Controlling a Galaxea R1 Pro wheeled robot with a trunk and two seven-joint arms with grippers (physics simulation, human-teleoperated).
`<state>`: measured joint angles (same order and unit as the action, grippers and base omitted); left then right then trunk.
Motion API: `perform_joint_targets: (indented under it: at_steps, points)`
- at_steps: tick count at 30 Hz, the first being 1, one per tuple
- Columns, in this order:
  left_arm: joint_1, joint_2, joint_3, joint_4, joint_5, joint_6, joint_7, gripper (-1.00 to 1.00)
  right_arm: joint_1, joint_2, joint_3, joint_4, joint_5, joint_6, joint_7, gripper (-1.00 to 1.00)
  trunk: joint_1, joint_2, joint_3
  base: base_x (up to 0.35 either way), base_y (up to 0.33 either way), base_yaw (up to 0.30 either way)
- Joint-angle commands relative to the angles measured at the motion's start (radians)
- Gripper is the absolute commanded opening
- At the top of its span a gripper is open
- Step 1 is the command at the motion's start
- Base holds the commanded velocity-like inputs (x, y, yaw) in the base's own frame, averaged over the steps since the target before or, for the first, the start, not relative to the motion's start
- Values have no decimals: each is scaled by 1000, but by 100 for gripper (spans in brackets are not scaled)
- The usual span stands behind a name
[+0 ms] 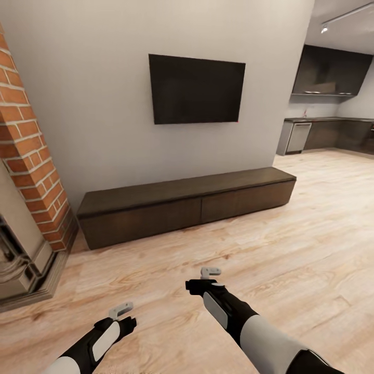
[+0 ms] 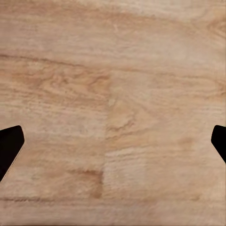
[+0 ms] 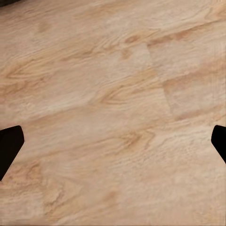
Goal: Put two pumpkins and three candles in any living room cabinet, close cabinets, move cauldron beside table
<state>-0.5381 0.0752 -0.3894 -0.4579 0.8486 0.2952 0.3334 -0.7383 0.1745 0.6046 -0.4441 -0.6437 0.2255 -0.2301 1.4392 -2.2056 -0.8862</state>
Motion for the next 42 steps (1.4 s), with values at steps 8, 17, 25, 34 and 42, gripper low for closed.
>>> perform_joint_targets:
  at_steps: [8,17,25,34,42]
  points:
    - [0,1,-8,-2,9,2,9,100,-1,0,6,-1,-5,3,-8,100,0,0,-1,0,0,292]
    - [0,1,-9,-2,9,2,9,100,-1,0,5,-1,-5,2,-8,100,0,0,-1,0,0,292]
    - [0,0,-10,-2,9,2,9,100,-1,0,6,7,-5,-25,-8,100,0,0,-1,0,-1,290]
    - [0,0,-12,-2,9,2,9,100,-1,0,6,14,-5,-31,-7,100,0,0,-1,39,-211,231]
    - [0,0,-13,-2,8,2,9,100,20,-2,6,13,-4,-66,-6,100,0,0,-1,98,-289,16]
